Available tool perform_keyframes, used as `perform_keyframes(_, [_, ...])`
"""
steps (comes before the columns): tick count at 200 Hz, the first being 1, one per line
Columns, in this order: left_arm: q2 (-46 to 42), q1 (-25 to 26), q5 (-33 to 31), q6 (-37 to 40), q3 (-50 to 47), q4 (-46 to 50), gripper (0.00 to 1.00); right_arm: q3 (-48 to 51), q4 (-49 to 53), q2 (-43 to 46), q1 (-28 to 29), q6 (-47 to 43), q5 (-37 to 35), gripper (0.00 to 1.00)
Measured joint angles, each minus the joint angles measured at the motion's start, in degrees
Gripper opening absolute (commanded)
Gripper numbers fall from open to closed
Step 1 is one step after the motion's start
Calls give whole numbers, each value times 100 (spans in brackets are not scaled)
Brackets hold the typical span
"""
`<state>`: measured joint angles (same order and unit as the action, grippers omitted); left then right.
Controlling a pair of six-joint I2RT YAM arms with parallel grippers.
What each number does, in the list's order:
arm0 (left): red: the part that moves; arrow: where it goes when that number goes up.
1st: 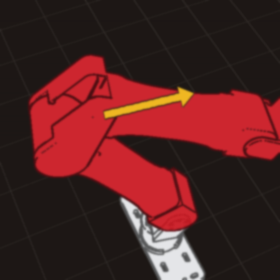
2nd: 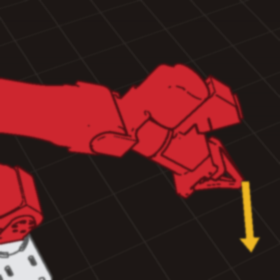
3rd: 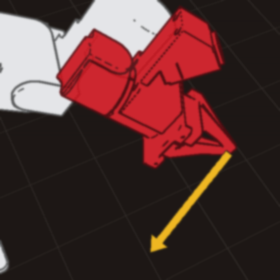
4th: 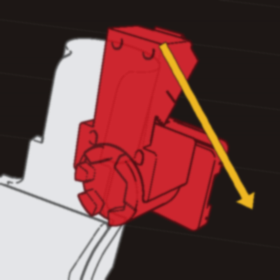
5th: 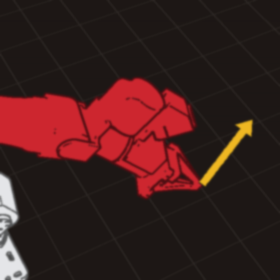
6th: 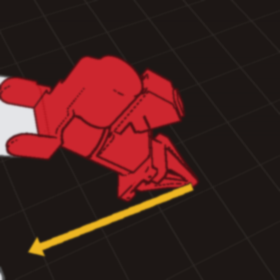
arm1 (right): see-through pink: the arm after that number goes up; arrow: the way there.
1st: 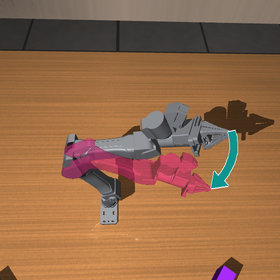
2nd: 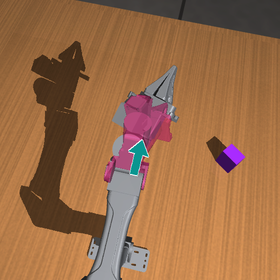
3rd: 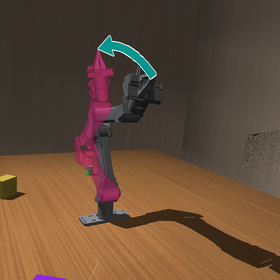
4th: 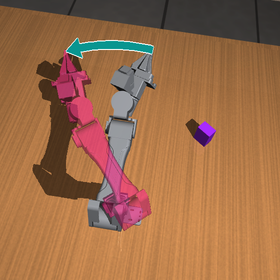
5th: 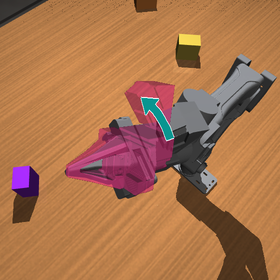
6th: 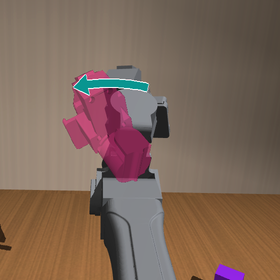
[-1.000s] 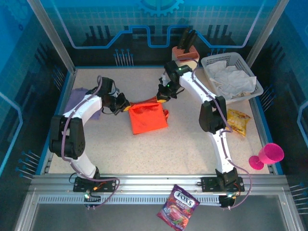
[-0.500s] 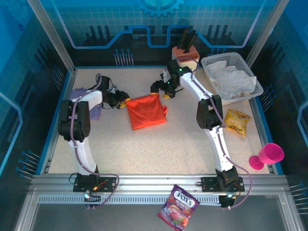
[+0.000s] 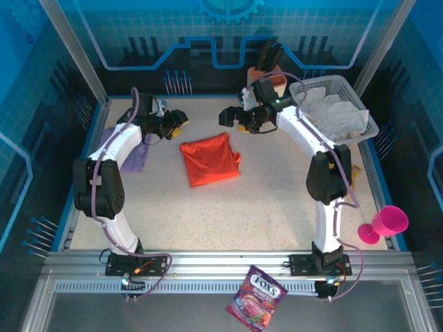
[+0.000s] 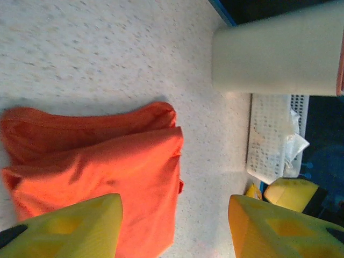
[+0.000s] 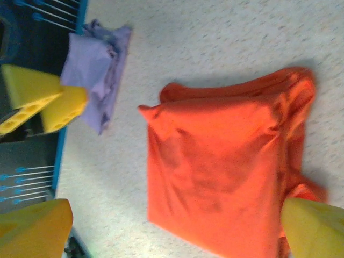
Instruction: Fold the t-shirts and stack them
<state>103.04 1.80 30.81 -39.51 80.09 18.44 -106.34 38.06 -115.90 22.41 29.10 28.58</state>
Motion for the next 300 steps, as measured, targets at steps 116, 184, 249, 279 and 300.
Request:
perform_keyframes(116, [2131, 511, 662, -811, 334, -1547, 49, 2505, -2944, 17, 918, 1502, 706, 100])
perform_keyframes(184, [2872, 380, 785, -669, 1091, -1486, 48, 2905, -3895, -492, 905, 1849, 866, 100])
perform_keyframes(249, [2006, -79, 944, -684, 1029, -1130, 51, 2649, -3554, -289, 898, 1851, 844, 100])
perform_keyframes(279, [699, 109, 953, -1016, 70, -1709, 51, 2245, -3512, -205, 859, 1875, 765, 100])
perform_keyframes(300, [175, 433, 861, -1381, -776, -2332, 50, 2057, -3628, -221, 824, 2028, 664, 100])
